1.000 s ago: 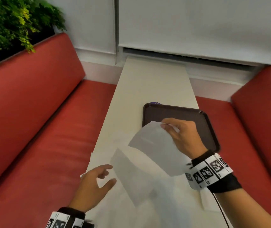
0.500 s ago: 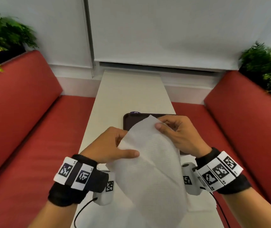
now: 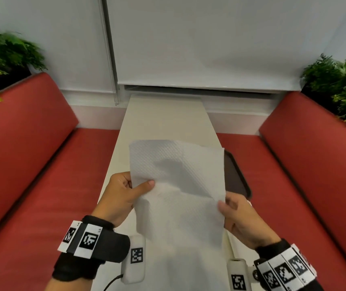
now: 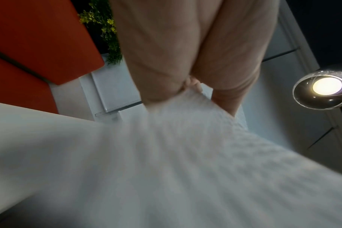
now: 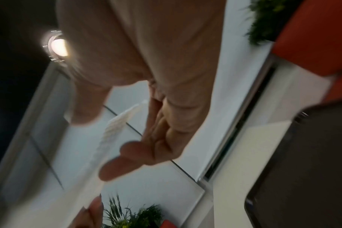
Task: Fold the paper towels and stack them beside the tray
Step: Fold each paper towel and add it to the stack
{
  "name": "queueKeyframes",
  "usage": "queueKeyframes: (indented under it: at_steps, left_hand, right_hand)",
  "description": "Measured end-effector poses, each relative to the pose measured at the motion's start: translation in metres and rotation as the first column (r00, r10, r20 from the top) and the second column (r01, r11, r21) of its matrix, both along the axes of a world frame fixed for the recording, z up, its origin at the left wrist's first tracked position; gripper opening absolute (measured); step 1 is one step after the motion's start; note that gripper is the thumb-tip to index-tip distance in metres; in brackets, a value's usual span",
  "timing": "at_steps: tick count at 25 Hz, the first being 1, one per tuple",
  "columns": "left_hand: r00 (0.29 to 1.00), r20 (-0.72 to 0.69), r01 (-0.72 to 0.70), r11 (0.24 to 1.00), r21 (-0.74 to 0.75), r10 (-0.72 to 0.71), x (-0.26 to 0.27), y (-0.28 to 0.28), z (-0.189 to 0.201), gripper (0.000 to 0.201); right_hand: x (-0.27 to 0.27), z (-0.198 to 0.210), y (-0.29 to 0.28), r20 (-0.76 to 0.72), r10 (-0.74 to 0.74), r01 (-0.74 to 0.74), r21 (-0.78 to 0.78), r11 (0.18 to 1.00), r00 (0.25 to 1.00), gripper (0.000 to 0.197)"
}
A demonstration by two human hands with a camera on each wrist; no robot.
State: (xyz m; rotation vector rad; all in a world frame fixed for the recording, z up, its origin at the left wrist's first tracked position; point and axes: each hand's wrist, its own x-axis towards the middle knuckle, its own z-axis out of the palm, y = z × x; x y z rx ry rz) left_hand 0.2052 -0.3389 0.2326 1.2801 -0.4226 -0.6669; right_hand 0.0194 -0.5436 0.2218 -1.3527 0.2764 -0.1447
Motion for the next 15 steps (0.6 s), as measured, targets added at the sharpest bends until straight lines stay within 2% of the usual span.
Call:
queueKeyframes:
  at_steps: [3, 5, 9, 12, 15]
  left_hand:
    - [1.000, 0.023, 0.003, 1.000, -0.028, -0.002, -0.001, 0.002, -0.002, 0.060]
    - [0.999, 0.036, 0.020, 0.998, -0.053, -0.019, -0.003, 0.004, -0.001, 0.062]
    - [0.988, 0.148, 0.049, 0.999, -0.011, -0.047, -0.009, 0.001, 0.011, 0.017]
    - [0.976, 0.203, 0.085, 0.996, -0.007, -0.082, -0.008, -0.002, 0.018, 0.025]
    - [0.979, 0.170, 0.124, 0.989, -0.078, -0.110, -0.004, -0.002, 0.018, 0.042]
  right_hand:
    - [0.004, 0.010, -0.004, 0.103, -0.122, 0.136, -0.140, 0.981, 0.987, 0.031]
    - [0.004, 0.016, -0.011, 0.137, -0.179, 0.200, -0.160, 0.967, 0.974, 0.021]
    - [0.007, 0.020, -0.022, 0.143, -0.140, 0.170, -0.224, 0.960, 0.980, 0.024]
    - [0.010, 0.023, -0.030, 0.181, -0.139, 0.166, -0.147, 0.975, 0.974, 0.044]
    - [0.013, 0.022, -0.034, 0.213, -0.180, 0.196, -0.053, 0.979, 0.960, 0.033]
